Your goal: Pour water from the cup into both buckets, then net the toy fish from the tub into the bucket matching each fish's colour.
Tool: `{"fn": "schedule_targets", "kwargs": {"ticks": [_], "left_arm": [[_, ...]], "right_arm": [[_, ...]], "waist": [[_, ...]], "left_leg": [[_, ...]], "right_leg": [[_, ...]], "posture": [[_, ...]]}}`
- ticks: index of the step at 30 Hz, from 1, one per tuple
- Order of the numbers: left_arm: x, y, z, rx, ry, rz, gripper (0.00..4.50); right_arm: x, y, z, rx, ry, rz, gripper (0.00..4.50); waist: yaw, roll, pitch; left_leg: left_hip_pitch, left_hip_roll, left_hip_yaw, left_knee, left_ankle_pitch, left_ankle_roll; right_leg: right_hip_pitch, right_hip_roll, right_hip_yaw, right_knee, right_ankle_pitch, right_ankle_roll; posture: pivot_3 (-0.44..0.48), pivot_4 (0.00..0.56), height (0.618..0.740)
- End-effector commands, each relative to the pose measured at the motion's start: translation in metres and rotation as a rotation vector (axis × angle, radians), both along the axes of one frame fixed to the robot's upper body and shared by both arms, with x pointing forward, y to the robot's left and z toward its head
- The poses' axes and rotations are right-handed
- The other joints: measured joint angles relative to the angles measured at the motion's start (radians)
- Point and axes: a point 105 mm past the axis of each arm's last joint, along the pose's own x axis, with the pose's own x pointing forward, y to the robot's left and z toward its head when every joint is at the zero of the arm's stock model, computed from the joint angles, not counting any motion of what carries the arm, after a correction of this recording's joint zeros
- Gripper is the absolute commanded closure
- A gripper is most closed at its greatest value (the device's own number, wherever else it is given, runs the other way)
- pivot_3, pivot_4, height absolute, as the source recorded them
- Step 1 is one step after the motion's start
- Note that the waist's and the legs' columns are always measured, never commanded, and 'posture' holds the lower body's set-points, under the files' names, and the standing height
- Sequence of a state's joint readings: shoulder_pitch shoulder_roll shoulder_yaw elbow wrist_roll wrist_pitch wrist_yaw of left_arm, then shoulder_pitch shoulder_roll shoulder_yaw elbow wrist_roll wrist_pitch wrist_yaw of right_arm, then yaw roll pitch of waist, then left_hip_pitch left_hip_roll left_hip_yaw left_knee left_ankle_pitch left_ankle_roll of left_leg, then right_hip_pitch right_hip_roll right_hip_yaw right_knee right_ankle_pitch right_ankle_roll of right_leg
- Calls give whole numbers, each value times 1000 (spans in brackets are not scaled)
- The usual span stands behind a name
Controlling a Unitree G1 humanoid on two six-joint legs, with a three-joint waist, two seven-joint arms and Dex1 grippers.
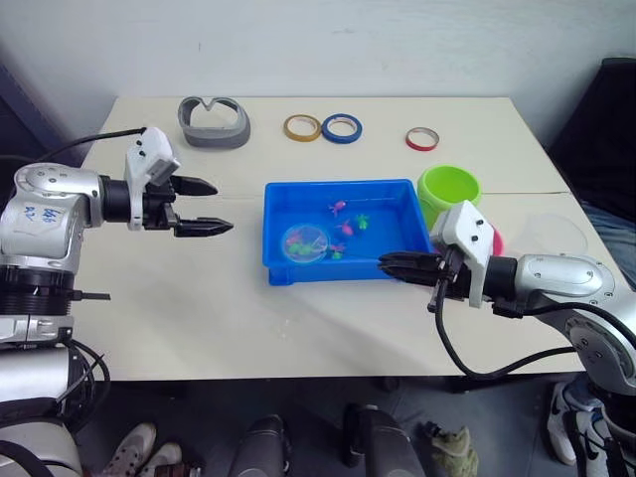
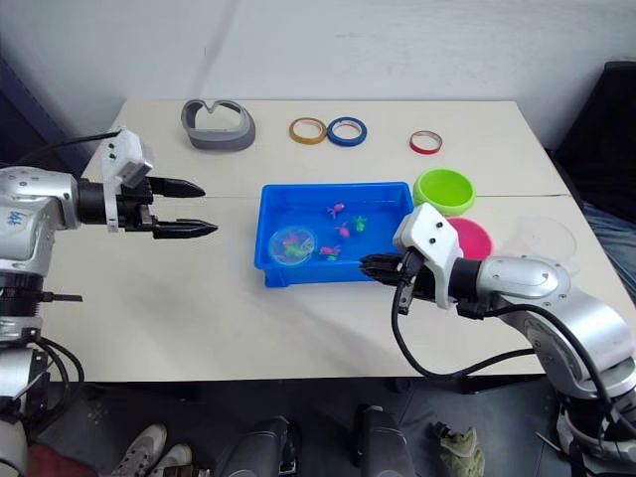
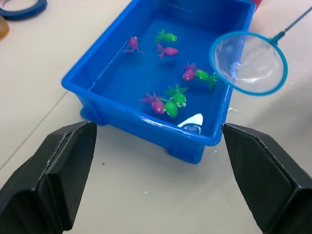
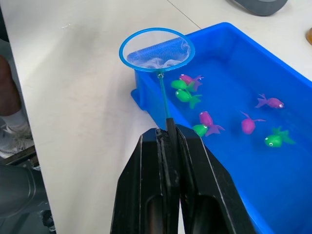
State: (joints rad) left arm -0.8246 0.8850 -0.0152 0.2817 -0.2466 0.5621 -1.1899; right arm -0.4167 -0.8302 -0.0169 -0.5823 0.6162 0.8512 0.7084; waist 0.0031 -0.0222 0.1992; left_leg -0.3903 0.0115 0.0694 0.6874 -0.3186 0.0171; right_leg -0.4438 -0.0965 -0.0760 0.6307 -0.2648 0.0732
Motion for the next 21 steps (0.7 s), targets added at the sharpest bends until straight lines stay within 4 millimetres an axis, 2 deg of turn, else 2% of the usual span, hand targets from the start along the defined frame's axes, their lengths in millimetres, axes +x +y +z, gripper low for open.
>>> {"fn": "schedule_targets", "kwargs": {"ticks": [1, 4, 9, 21], "left_arm": [[-5, 0, 6, 4, -22, 27, 31], [-5, -4, 5, -3, -21, 32, 31], [-7, -8, 1, 1, -16, 28, 31], [-9, -10, -3, 7, -11, 17, 31]], "right_arm": [[19, -16, 23, -30, -147, -134, 4500], [31, -24, 29, -82, -196, -195, 4500], [39, -29, 33, -123, -248, -223, 4500], [40, -37, 30, -235, -320, -212, 4500]], "waist": [[-1, 0, 0], [-3, 0, 0], [-4, 0, 0], [-3, 0, 0]], "left_leg": [[0, 0, 0, 0, 0, 0], [0, 0, 1, 0, 0, 0], [0, 0, 1, 0, 0, 0], [0, 0, 1, 0, 0, 0]], "right_leg": [[0, 0, 0, 0, 0, 0], [0, 0, 1, 0, 0, 0], [0, 0, 1, 0, 0, 0], [0, 0, 0, 4, 0, 0]], "posture": [[0, 150, 713], [0, 150, 713], [0, 150, 713], [0, 150, 713]]}}
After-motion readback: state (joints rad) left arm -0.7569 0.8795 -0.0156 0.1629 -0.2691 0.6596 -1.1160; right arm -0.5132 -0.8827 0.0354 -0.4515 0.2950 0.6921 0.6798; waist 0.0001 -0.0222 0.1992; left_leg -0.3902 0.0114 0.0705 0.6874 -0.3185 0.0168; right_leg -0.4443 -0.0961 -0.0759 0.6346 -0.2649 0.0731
